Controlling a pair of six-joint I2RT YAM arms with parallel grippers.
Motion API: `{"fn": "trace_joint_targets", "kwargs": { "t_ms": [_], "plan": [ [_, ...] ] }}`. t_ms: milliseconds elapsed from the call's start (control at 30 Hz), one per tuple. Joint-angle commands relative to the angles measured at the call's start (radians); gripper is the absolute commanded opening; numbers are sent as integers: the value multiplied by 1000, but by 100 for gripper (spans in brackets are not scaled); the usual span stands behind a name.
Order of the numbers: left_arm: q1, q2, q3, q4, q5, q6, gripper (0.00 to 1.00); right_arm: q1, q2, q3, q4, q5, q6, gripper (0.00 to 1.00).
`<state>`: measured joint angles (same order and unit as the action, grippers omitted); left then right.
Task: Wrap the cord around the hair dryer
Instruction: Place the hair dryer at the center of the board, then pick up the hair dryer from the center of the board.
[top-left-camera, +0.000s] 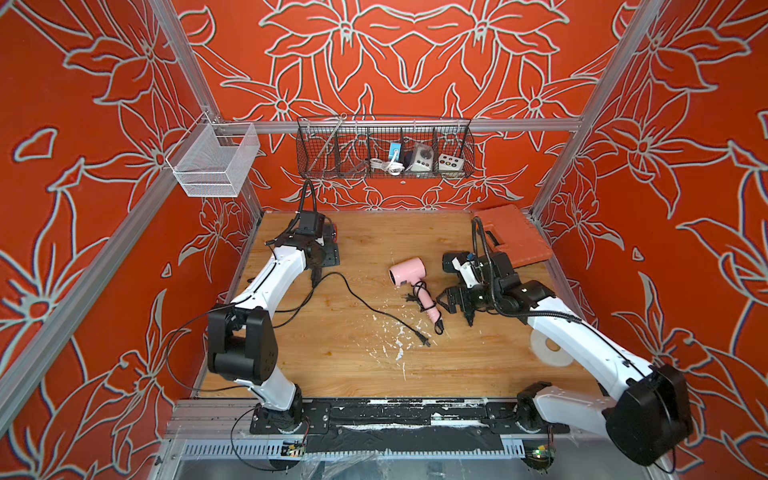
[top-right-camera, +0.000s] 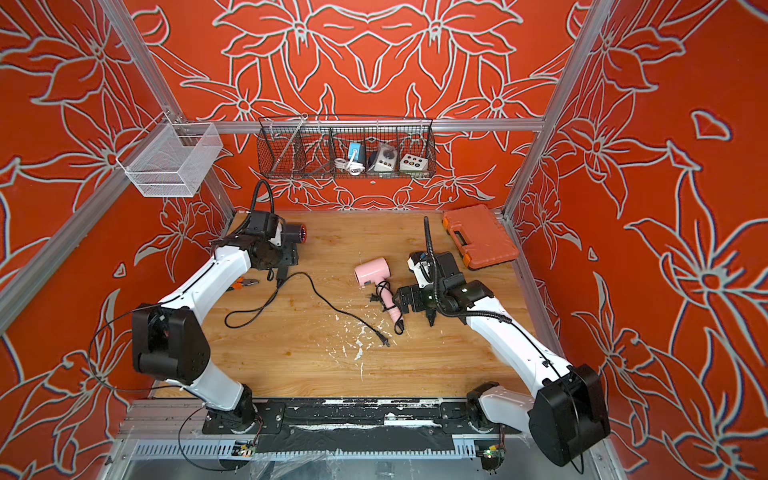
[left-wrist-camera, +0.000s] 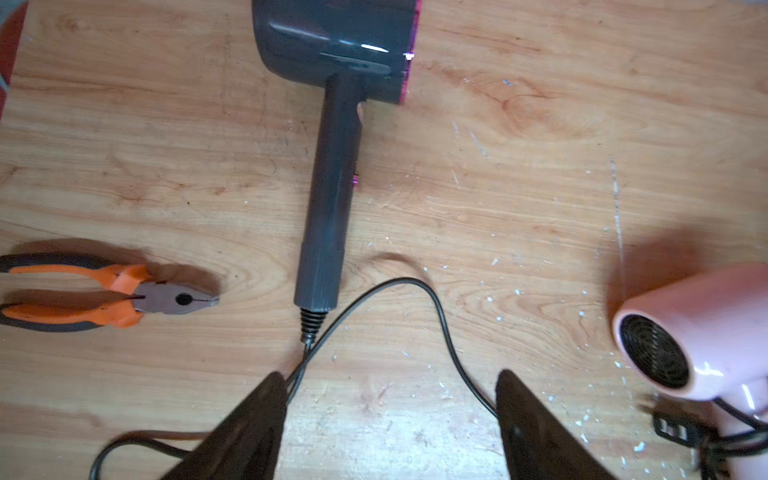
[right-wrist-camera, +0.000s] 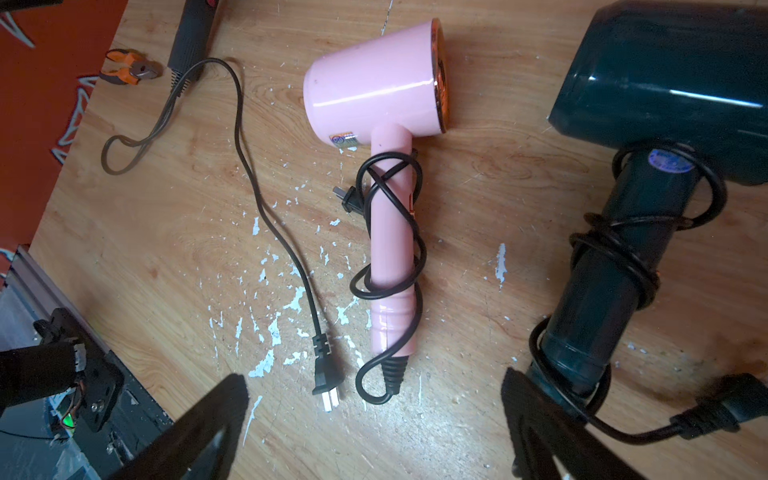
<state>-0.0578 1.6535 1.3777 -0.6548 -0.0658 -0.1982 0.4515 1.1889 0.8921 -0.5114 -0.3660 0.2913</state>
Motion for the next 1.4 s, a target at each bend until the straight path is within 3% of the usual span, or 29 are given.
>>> {"fn": "trace_joint_targets", "kwargs": {
  "t_ms": [0,367,700,900,1033,1100,1233,1367],
  "plan": [
    [47,85,82,-61,25,52,74,-4,-27,-15,-15,-26,-15,99],
    [85,378,263,-69,50,108,63,-4,-42,-3,-32,-24,-33,99],
    [99,552,364,-108,65,143,60,-4,12,16,-23,-35,-39,99],
    [102,610,412,-143,25,158,37,-5,45,37,-8,-37,-43,99],
    [100,623,411,-158,14,167,16,-5,62,44,-13,-36,-50,99],
    [100,625,412,-163,24,176,1,-5,63,38,-3,-36,-47,99],
    [101,612,402,-156,54,182,0,-4,70,32,2,-43,-46,99],
    [99,513,294,-31,87,165,0,-5,60,23,1,-38,-46,99]
  ]
}}
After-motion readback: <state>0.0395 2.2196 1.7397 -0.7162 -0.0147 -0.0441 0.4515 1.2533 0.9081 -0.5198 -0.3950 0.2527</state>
